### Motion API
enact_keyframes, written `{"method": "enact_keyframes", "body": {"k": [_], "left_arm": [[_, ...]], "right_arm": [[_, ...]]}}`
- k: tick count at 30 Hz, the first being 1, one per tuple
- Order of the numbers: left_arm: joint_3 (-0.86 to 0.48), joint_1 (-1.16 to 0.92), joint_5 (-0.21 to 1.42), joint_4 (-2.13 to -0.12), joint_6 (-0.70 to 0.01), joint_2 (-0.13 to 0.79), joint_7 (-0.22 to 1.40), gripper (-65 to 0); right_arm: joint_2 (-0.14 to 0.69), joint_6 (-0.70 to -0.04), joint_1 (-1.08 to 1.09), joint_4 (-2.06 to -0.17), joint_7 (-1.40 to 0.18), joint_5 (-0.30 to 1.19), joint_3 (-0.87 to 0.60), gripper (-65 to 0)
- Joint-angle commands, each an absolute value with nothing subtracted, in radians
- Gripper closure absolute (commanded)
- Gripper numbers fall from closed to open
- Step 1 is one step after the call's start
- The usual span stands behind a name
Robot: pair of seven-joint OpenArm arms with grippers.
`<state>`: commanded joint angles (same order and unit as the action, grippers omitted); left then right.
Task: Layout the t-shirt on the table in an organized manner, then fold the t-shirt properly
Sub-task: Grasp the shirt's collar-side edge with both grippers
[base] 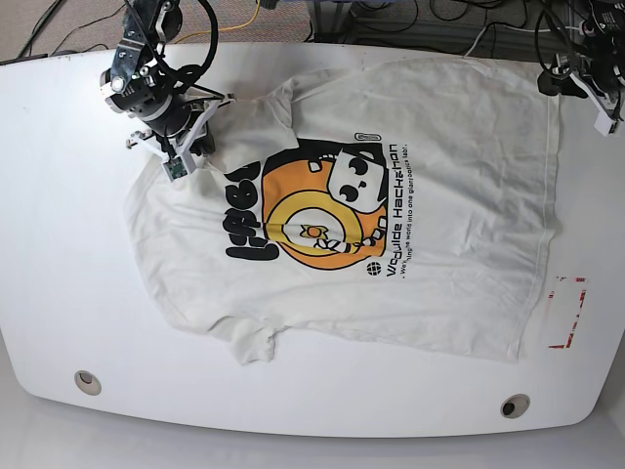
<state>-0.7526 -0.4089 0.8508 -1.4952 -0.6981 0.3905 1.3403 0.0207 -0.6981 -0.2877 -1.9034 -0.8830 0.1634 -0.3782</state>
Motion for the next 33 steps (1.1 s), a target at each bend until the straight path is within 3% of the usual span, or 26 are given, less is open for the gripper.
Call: {"method": "enact_keyframes", "body": {"k": [10,14,18,20,33], "left_arm": [[-0.676,-0.420,0.794,-1.495,-0.698,0.387,1.339,-43.3],[-0.633,-0.420,0.786,-1.497,-0.698,0.387,1.339,-32.1],[-0.607,-0.420,0.785,-1.497,-0.698,0.387,1.339,-13.2],[-0.602,-0.420,0.785,-1.498,-0.698,0.387,1.339,-8.3],[-0.608,-0.423,0.785,-1.652,-0.698,0.390,1.340,-3.2]], "right_arm": [[0.021,-0.698,-0.289,-1.905,-0.883,0.163,-0.380,-0.3],[0.021,-0.698,-0.289,-1.906,-0.883,0.163,-0.383,-0.3],[0.021,-0.698,-0.289,-1.910,-0.883,0.165,-0.386,-0.2],[0.021,-0.698,-0.289,-1.910,-0.883,0.165,-0.386,-0.2],[0.019,-0.698,-0.332,-2.000,-0.883,0.171,-0.381,0.0]]}}
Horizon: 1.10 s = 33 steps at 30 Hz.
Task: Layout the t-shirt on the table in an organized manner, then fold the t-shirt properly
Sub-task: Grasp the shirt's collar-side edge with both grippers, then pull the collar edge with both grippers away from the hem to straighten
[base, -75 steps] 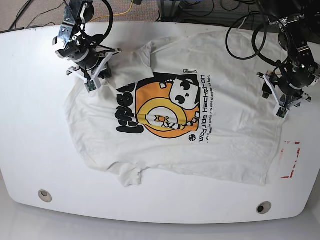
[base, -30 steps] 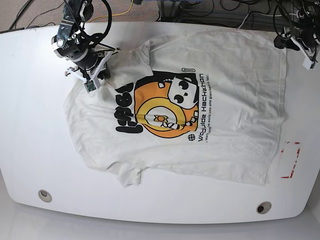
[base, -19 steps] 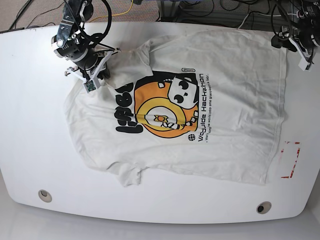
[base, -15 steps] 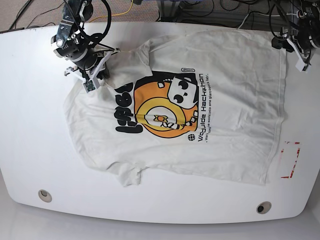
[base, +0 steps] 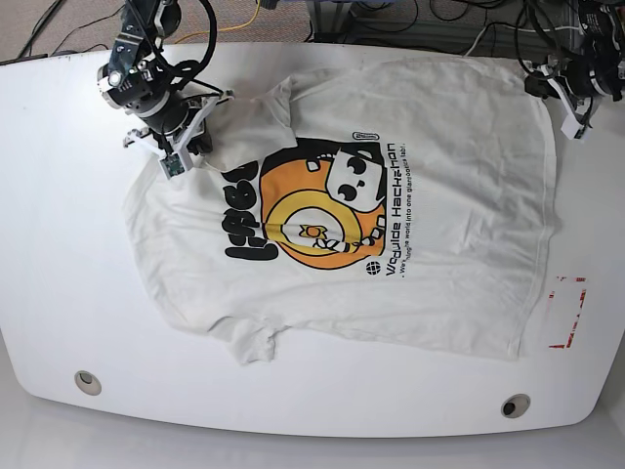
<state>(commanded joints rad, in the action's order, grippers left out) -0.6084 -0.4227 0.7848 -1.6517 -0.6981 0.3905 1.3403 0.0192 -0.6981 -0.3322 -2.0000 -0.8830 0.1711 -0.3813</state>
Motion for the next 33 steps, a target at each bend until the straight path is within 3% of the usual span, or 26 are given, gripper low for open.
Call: {"method": "enact_keyframes", "body": {"k": [12,33], "left_arm": [[-0.704,-0.424,0.789,-1.859,-0.698,0.392,1.345,-3.1],[-0.707,-0.360,0.791,-1.867,-0.698,0.472,1.345,-3.1]], "right_arm": [[0.019,-0.698,-0.412,-2.026,-0.883,0.216,-0.392,0.0],[0.018,-0.698,-0.501,-2.018,-0.883,0.269,-0.423,-0.2]]}}
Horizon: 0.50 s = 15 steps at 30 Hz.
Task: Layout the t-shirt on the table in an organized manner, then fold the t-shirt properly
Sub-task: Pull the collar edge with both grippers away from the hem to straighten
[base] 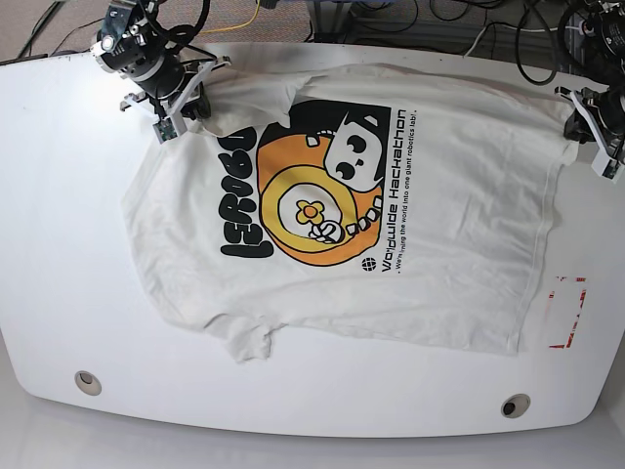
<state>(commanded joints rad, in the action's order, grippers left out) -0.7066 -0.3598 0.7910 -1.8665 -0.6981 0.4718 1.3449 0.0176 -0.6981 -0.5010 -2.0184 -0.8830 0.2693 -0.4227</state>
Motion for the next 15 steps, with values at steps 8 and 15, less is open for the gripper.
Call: {"method": "enact_keyframes", "body": {"k": [8,15], "left_arm": [[-0.702,-0.358,0.789,-1.867,-0.698,0.472,1.345,-3.2],[-0.699,-0.358,0.789,-1.867,-0.698,0.472,1.345,-3.3]], "right_arm": [[0.016,-0.698,-0.496,-2.018,-0.883,0.271,-0.423,-12.4],[0.015,-0.698,-0.492,-2.017,-0.883,0.275,-0.424,-25.7]]}}
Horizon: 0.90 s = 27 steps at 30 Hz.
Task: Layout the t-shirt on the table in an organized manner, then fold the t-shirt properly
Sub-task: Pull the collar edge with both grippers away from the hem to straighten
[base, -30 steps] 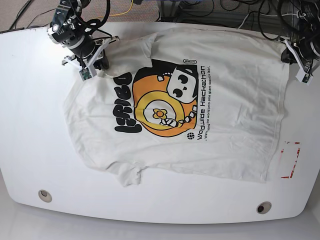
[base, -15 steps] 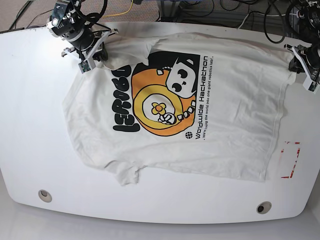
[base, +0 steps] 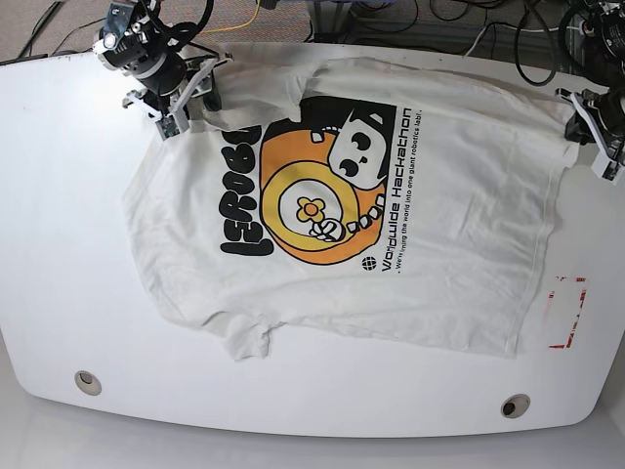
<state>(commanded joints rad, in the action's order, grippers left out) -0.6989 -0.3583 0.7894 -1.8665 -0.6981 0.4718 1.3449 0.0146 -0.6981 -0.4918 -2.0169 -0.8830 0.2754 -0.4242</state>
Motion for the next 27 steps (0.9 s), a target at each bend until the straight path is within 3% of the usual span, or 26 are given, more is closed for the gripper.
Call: {"method": "enact_keyframes", "body": {"k": [18,27], "left_arm": [[-0.697,-0.358,0.789,-1.863,-0.698,0.486,1.345,-3.3],[-0.697,-0.358,0.786,-1.862,-0.698,0.486,1.345,-3.5]], "right_arm": [[0.013,-0.698,-0.427,-1.972,-0.883,0.275,-0.423,-25.0],[0.013,-0.698,-0.437,-1.972,-0.883,0.277,-0.423,-0.3]]}}
